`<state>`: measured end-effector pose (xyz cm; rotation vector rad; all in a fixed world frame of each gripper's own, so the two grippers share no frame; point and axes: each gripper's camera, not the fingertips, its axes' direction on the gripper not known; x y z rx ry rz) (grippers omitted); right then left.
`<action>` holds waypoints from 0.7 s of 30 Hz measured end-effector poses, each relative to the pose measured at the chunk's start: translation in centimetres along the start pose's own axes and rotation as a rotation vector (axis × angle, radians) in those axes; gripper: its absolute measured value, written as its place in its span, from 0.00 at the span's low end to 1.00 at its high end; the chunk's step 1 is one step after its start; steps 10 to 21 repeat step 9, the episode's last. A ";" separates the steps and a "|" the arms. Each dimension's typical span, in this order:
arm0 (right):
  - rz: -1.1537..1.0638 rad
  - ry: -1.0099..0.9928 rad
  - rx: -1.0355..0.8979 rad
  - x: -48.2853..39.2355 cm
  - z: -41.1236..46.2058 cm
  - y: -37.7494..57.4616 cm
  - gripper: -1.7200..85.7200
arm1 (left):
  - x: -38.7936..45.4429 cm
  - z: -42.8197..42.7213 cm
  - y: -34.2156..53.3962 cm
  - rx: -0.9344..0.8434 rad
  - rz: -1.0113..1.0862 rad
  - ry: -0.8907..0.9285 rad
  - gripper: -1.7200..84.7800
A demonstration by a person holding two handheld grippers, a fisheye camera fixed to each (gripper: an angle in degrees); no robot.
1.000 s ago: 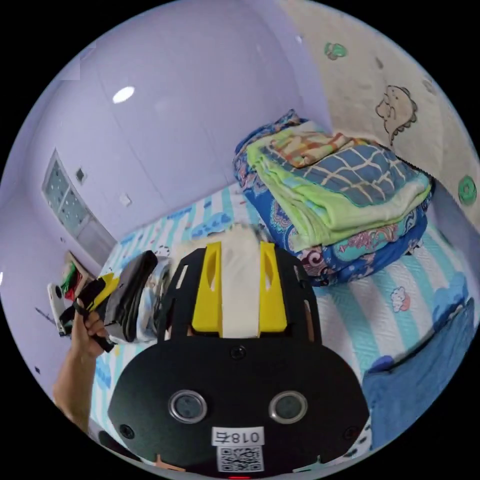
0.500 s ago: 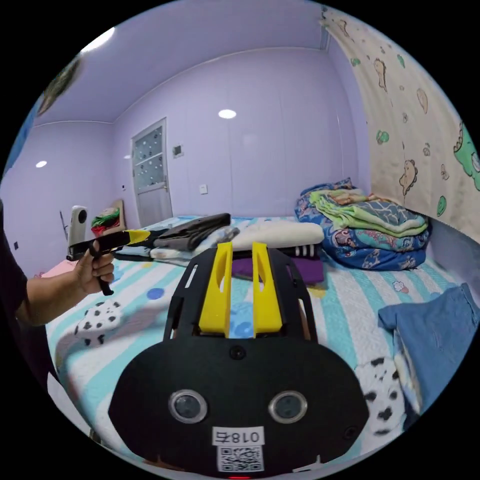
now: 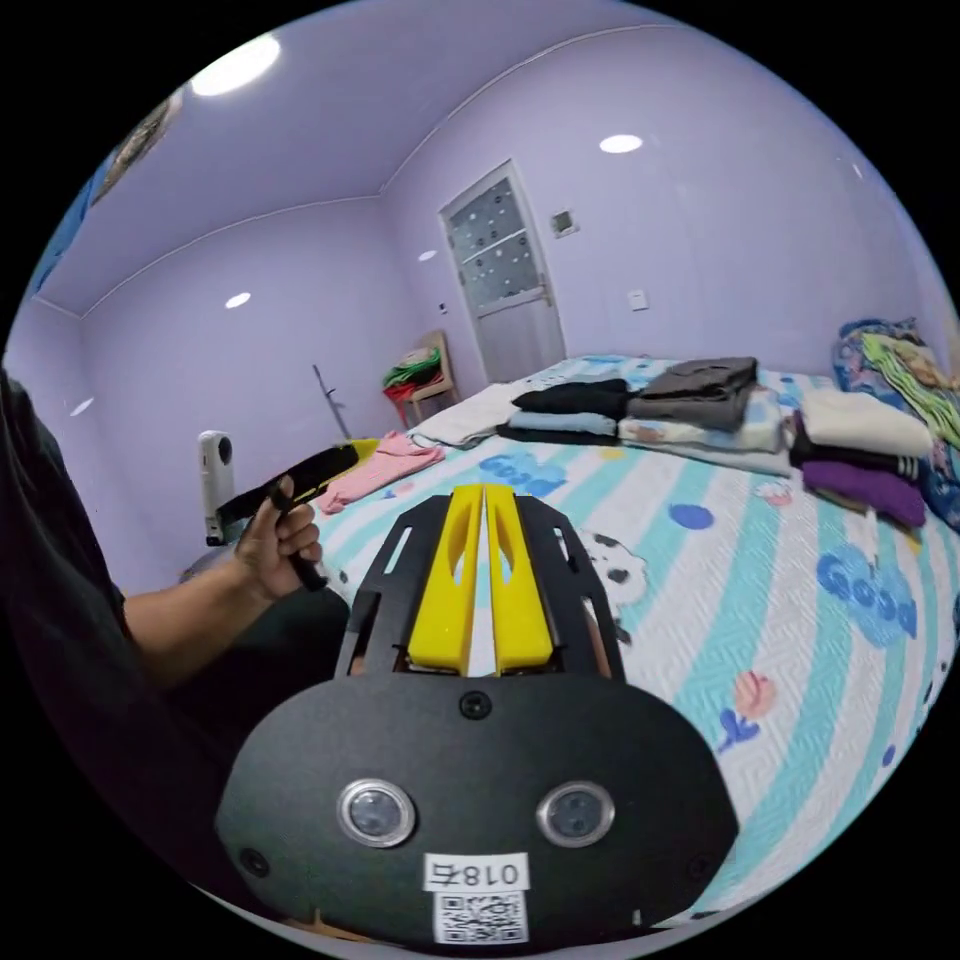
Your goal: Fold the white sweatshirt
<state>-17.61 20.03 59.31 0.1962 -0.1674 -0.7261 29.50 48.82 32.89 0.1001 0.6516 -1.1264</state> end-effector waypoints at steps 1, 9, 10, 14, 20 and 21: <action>-0.012 -0.036 -0.007 -1.1 1.7 -1.2 0.02 | -2.7 -1.8 0.4 0.068 -0.065 -0.015 0.09; -0.107 -0.148 -0.163 -6.5 19.0 -8.8 0.07 | -18.9 -7.1 9.6 0.267 -0.475 -0.065 0.11; -0.107 -0.148 -0.163 -6.5 19.0 -8.8 0.07 | -18.9 -7.1 9.6 0.267 -0.475 -0.065 0.11; -0.107 -0.148 -0.163 -6.5 19.0 -8.8 0.07 | -18.9 -7.1 9.6 0.267 -0.475 -0.065 0.11; -0.107 -0.148 -0.163 -6.5 19.0 -8.8 0.07 | -18.9 -7.1 9.6 0.267 -0.475 -0.065 0.11; -0.107 -0.148 -0.163 -6.5 19.0 -8.8 0.07 | -18.9 -7.1 9.6 0.267 -0.475 -0.065 0.11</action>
